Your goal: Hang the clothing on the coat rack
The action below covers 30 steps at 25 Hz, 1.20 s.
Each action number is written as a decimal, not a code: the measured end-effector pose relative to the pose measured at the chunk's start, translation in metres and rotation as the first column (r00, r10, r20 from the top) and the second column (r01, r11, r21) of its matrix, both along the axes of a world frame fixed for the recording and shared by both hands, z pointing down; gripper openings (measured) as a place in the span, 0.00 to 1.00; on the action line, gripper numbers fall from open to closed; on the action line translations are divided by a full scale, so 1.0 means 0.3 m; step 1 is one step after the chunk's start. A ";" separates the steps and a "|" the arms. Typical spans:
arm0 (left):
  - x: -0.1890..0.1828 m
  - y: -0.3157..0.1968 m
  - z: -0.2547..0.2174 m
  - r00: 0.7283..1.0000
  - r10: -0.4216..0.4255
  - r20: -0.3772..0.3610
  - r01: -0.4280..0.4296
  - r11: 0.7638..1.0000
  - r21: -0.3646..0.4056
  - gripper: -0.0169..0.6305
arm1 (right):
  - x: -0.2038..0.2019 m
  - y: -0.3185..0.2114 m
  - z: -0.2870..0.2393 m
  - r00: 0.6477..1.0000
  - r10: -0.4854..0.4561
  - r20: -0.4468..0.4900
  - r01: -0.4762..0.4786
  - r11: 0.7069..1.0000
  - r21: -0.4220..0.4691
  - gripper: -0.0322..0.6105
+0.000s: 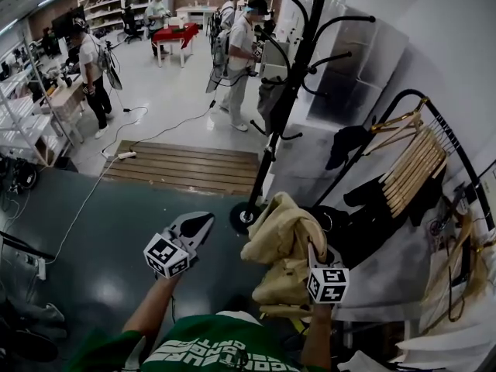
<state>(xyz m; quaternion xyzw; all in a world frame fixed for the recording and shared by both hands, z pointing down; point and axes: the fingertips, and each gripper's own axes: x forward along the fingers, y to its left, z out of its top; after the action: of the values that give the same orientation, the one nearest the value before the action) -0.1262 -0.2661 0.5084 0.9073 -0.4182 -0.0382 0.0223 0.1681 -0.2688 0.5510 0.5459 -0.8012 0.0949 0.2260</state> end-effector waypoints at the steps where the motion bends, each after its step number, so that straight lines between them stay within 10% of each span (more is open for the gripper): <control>1: 0.014 -0.016 -0.003 1.000 0.003 0.000 -0.003 1.000 0.003 0.03 | 0.006 -0.016 -0.003 1.000 -0.001 0.001 0.001 1.000 0.002 0.16; 30: 0.129 -0.347 -0.036 0.989 0.147 -0.007 -0.147 0.989 0.034 0.03 | 0.048 -0.266 -0.045 0.991 0.132 0.013 -0.132 0.991 0.019 0.16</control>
<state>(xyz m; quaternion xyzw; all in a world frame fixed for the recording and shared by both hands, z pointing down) -0.0874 -0.3701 0.4976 0.9357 -0.3495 -0.0475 0.0120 0.1826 -0.3487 0.5375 0.5992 -0.7656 0.1049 0.2092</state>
